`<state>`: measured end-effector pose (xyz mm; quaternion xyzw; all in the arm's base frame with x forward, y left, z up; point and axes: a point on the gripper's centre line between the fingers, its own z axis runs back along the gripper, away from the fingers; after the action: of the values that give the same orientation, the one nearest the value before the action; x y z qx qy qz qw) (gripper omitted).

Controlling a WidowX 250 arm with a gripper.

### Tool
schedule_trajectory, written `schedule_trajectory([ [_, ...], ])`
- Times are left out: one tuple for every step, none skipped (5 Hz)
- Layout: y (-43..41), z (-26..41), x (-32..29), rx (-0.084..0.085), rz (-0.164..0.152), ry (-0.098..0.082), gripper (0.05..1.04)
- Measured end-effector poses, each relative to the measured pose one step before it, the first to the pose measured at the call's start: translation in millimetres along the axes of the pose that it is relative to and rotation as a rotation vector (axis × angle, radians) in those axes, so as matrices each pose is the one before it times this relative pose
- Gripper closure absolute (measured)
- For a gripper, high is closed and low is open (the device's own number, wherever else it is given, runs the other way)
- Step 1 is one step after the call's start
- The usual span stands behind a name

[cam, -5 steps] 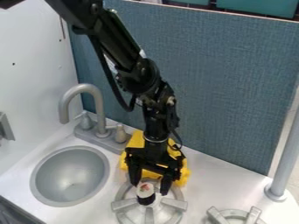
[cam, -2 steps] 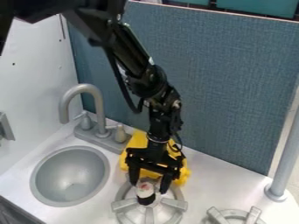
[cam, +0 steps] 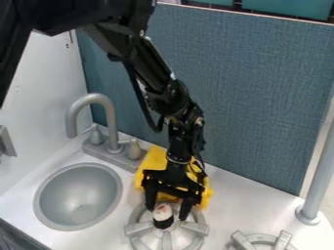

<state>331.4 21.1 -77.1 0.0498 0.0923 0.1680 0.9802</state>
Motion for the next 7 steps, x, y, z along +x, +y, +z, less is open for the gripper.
schedule_trajectory([
  [-0.11,0.03,-2.91,-0.0007,0.0010,0.0184,0.130],
  [-3.32,0.41,-1.48,-0.0196,-0.0146,0.0138,0.407],
  [-2.33,0.20,-1.96,-0.0197,-0.0168,0.0082,0.546],
  [4.66,13.37,-7.85,0.0154,-0.0055,-0.0033,0.593],
  [8.63,19.72,-16.28,0.0130,-0.0168,-0.0234,0.595],
  [19.99,-5.97,-20.44,0.0234,-0.0518,0.0624,0.595],
  [32.92,-4.35,-8.25,0.0633,0.0377,0.0618,0.595],
])
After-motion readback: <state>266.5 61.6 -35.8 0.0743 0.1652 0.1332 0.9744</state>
